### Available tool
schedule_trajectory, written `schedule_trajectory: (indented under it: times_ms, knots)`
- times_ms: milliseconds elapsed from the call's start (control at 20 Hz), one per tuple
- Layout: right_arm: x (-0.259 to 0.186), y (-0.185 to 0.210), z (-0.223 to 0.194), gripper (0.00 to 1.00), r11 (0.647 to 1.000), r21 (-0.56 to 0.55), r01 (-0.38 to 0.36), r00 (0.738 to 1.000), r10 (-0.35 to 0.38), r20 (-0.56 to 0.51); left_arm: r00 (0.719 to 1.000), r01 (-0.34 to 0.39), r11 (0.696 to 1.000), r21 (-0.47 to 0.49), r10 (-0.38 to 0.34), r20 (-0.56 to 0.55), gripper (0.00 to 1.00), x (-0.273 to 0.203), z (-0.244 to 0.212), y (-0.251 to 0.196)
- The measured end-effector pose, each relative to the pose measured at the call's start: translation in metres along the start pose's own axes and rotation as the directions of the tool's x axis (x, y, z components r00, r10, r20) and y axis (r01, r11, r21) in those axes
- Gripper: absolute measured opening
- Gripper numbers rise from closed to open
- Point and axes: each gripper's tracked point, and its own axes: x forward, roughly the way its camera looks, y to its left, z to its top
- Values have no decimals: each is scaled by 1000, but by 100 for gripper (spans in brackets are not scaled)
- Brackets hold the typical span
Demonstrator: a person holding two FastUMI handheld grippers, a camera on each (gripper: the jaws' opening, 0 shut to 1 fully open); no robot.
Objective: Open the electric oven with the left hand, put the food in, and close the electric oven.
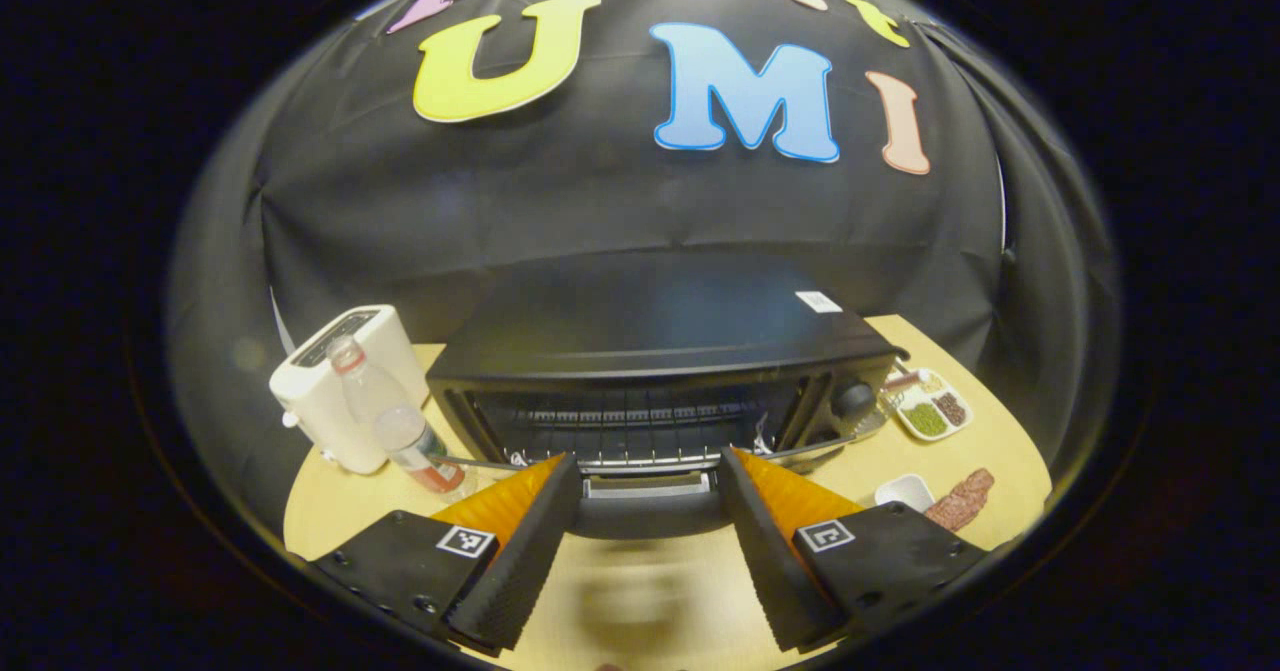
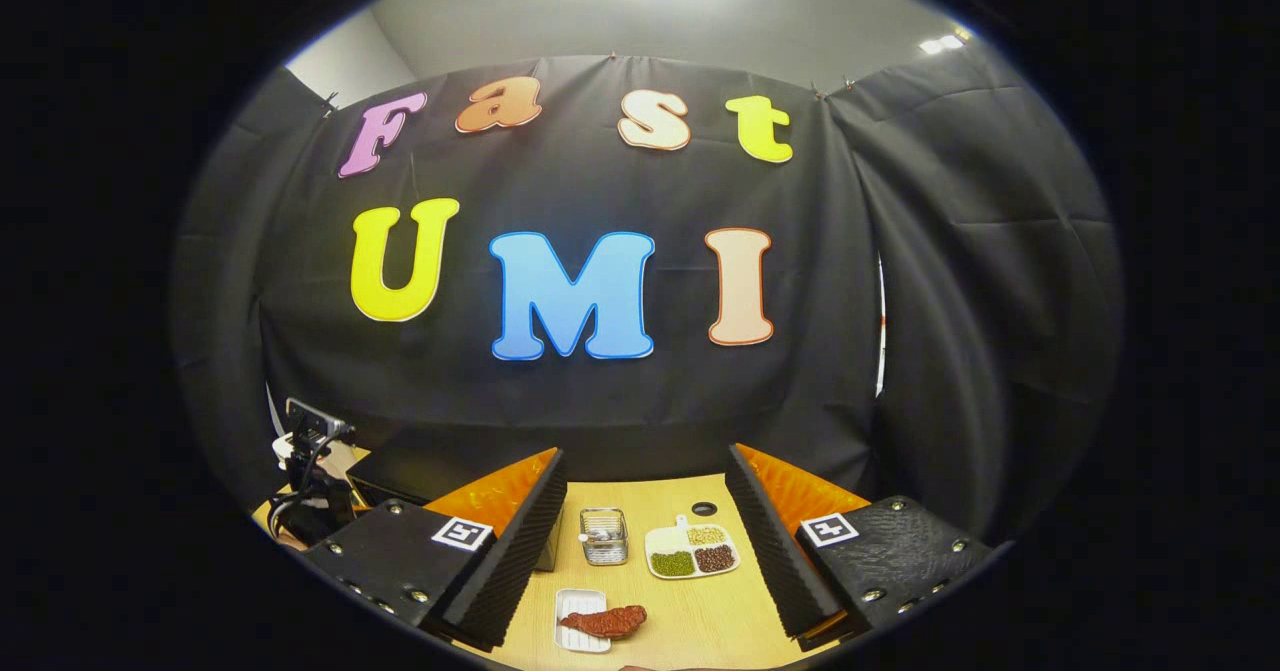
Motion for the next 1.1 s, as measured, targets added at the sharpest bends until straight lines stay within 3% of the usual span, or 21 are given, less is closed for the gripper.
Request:
schedule_trajectory:
  times_ms: [350,400,500,800,950,1100]
  knots:
    - [-18,-1,-2,96,1000,-11,-6,1000,6,1,997,7,1000,-26,-9,-76,94,-15,-53,-1]
    - [-20,-1,-3,96,1000,-12,-3,1000,3,-1,996,7,1000,-30,-10,-92,98,-17,-61,0]
    - [-27,-3,-5,96,1000,-16,2,1000,-2,-5,994,12,999,-32,-15,-106,90,-18,-74,-2]
    - [-37,-10,-11,96,999,-34,20,1000,-21,-21,983,21,1000,-23,-25,-181,98,-15,-116,-4]
    - [-39,-12,-16,96,999,-35,20,999,-22,-30,985,23,1000,-16,-25,-169,94,-20,-115,-3]
    - [-34,-13,-26,96,1000,-10,3,999,-3,-50,995,23,1000,-20,-25,-98,90,-39,-81,-2]
